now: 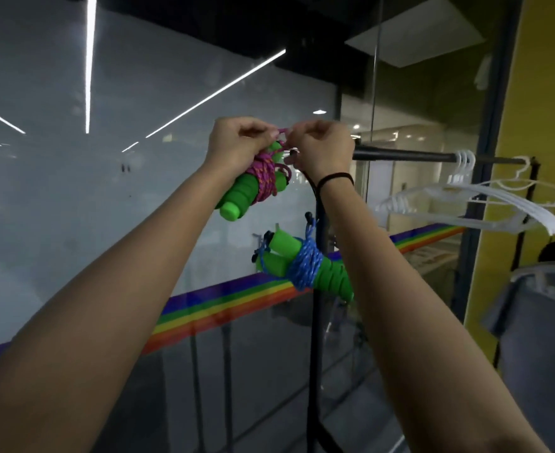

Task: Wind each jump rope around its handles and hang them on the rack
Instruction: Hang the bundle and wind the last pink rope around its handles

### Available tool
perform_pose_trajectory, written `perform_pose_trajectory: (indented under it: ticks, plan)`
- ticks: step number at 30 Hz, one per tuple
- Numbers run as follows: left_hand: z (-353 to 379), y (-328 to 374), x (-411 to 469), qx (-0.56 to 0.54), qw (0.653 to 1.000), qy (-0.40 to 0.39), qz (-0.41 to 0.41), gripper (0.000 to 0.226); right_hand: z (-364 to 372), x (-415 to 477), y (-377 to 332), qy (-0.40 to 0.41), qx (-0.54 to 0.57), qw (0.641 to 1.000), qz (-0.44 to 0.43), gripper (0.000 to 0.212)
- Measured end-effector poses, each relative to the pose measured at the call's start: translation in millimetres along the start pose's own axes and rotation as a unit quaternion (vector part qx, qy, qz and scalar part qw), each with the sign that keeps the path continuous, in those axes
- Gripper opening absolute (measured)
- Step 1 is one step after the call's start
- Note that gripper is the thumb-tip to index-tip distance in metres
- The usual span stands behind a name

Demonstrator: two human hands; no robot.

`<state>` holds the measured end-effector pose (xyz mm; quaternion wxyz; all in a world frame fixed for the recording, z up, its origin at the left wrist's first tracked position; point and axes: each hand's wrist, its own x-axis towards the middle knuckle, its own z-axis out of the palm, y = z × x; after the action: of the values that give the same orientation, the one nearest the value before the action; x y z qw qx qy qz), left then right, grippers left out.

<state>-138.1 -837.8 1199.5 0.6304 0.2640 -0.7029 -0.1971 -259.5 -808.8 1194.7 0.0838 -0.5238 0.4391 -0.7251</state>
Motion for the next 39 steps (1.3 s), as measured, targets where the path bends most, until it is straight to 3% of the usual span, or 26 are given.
perform_pose_trajectory:
  ticks: [8, 14, 16, 19, 22, 27, 34, 39]
  plan:
    - [25.1, -27.5, 10.0, -0.046, 0.991, -0.11, -0.059, 0.03, -20.4, 7.7, 35.3, 0.035, -0.055, 0.998, 0.022, 0.02]
    - [20.4, -21.1, 22.2, -0.081, 0.989, -0.12, -0.018, 0.014, -17.3, 4.4, 21.4, 0.024, -0.01, 1.0, -0.015, 0.005]
    - [8.7, -15.5, 28.9, -0.089, 0.987, -0.134, -0.007, 0.006, -14.1, 2.0, 8.5, 0.011, -0.001, 0.999, -0.032, 0.01]
    - [-9.7, -11.6, 32.8, -0.105, 0.981, -0.164, -0.003, 0.006, -9.9, -6.8, -0.8, -0.004, -0.021, 0.998, -0.06, 0.01]
    - [-6.7, -17.3, 25.1, -0.052, 0.979, -0.196, -0.007, 0.014, -8.6, -12.0, 6.7, 0.019, -0.06, 0.997, -0.047, 0.008]
    - [14.3, -38.9, 8.5, -0.047, 0.977, -0.208, -0.025, 0.029, -16.7, -17.3, 35.2, 0.04, -0.102, 0.994, -0.014, 0.011]
    - [37.8, -71.9, -11.9, -0.032, 0.966, -0.256, -0.015, 0.018, -28.4, -35.3, 62.3, 0.073, -0.183, 0.98, -0.038, 0.014]
    - [38.0, -70.2, -29.6, -0.042, 0.972, -0.231, -0.032, 0.022, -32.4, -43.6, 66.7, 0.055, -0.205, 0.977, -0.021, 0.012]
